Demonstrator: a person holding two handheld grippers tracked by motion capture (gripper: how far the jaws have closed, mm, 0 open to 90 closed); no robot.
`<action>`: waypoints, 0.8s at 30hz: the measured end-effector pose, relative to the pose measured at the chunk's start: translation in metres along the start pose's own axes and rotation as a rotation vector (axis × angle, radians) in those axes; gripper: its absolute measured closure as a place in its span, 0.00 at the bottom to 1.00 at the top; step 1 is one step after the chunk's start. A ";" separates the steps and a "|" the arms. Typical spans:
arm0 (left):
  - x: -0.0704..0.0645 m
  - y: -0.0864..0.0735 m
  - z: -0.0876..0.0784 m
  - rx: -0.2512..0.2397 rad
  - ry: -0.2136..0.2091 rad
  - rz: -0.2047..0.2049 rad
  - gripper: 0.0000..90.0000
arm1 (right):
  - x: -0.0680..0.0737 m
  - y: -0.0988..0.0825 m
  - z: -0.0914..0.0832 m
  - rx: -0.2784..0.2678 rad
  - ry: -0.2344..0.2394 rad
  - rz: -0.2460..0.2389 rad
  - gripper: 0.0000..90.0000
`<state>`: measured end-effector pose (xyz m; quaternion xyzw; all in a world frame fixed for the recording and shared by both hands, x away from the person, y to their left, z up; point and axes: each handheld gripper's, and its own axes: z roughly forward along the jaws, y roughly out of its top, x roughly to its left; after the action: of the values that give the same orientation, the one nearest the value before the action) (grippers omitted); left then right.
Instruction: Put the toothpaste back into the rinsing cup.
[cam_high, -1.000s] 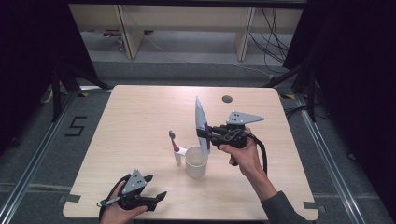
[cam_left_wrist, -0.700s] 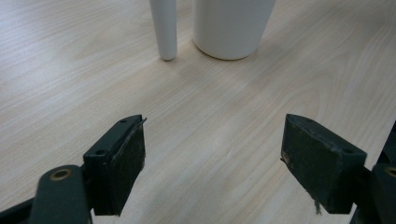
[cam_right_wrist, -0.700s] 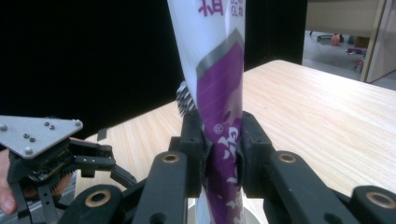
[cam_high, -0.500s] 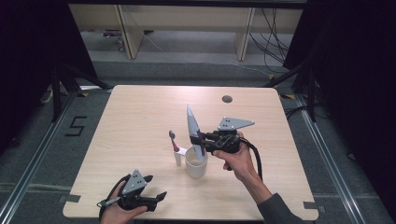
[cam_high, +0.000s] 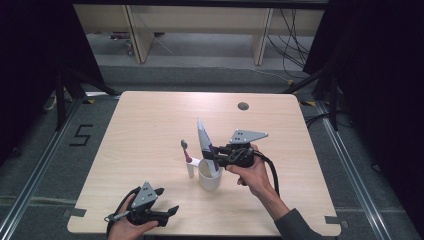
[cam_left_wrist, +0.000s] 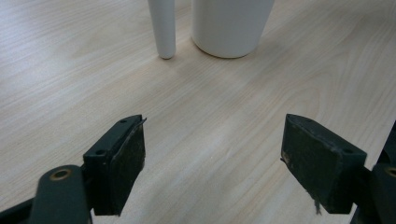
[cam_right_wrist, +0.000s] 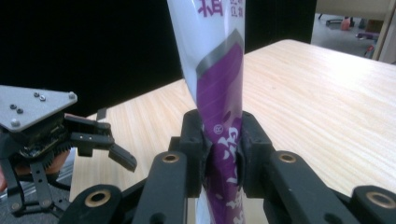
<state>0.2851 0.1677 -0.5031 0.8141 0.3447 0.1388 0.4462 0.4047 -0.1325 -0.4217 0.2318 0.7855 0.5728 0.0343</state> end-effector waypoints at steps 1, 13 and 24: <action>0.001 0.000 -0.001 0.017 -0.001 0.018 0.24 | 0.001 -0.002 0.001 0.005 0.009 0.017 0.84; 0.000 0.001 0.000 -0.001 -0.003 0.005 0.24 | -0.001 -0.013 0.011 0.048 0.003 -0.018 0.84; 0.000 0.001 -0.001 0.006 -0.001 0.008 0.24 | 0.002 -0.021 0.017 0.093 0.003 -0.030 0.83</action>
<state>0.2855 0.1682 -0.5018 0.8168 0.3418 0.1390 0.4434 0.4018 -0.1217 -0.4460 0.2206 0.8146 0.5355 0.0308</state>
